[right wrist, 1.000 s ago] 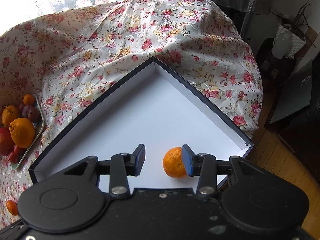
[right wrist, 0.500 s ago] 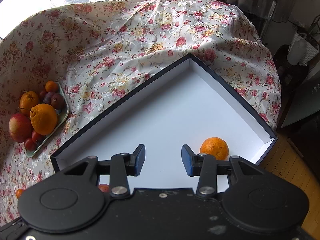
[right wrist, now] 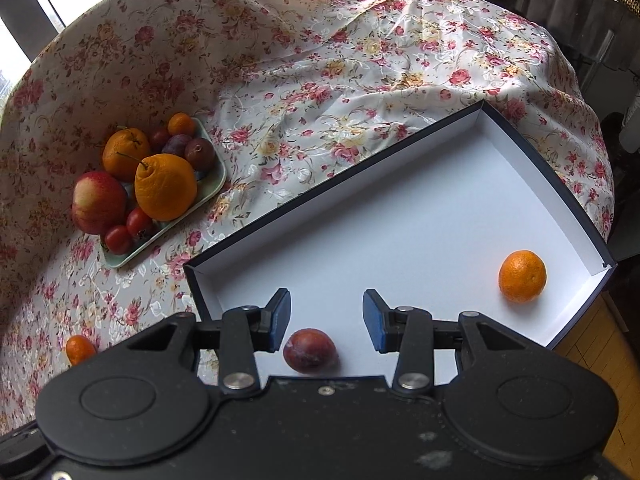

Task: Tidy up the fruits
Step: 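Move the left tool to a red tomato while the right tool reaches another tangerine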

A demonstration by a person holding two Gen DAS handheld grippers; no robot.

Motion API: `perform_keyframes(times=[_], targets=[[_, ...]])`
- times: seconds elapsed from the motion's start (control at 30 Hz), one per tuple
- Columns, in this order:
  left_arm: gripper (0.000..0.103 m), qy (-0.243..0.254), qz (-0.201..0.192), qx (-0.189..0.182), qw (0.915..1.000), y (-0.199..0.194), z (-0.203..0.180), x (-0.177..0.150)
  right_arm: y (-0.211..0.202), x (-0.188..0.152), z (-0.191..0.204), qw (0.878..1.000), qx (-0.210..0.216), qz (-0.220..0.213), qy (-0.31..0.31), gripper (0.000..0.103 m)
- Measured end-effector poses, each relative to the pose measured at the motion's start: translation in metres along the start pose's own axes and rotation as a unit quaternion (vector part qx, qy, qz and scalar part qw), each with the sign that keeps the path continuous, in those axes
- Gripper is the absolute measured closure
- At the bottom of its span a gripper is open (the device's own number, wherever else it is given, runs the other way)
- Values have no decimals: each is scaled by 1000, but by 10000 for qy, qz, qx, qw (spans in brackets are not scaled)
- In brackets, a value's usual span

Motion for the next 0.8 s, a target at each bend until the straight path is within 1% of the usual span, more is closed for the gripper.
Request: perform_keyframes(times=[0.17,0.43,0.5,0.57,0.6,0.8], targets=[[55,-198,-39,141,9997,-10,34,0,-5,-14,33,9995,156,31,-265,60],[54,-463,-163,390,9980,-27,91,1,-12,-45,90,9959,413,138,-788,60],[52,-536,-198,447,9974,-30,105,1,-14,-53,101,9947,474,178,-896,60],[45,-562,-235,486,9970,-33,116,2,-14,-61,111,9932,535,258,-998,60],[43,-584,-271,520,9966,-35,122,2,-13,-65,117,9925,551,309,-1044,60],[41,-778,-481,592,9940,-47,154,6,-10,-85,138,9887,619,505,-1265,60]])
Point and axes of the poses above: each gripper's, at about its wrist camera, not at the fingertips, and y roughly the way its jaws point, z to its left, x to its top, the point moved 10 cm from there along y, roughly the way its jaws point, and after that the axes turned 10 degrees about -x, right-handed, at the moved point
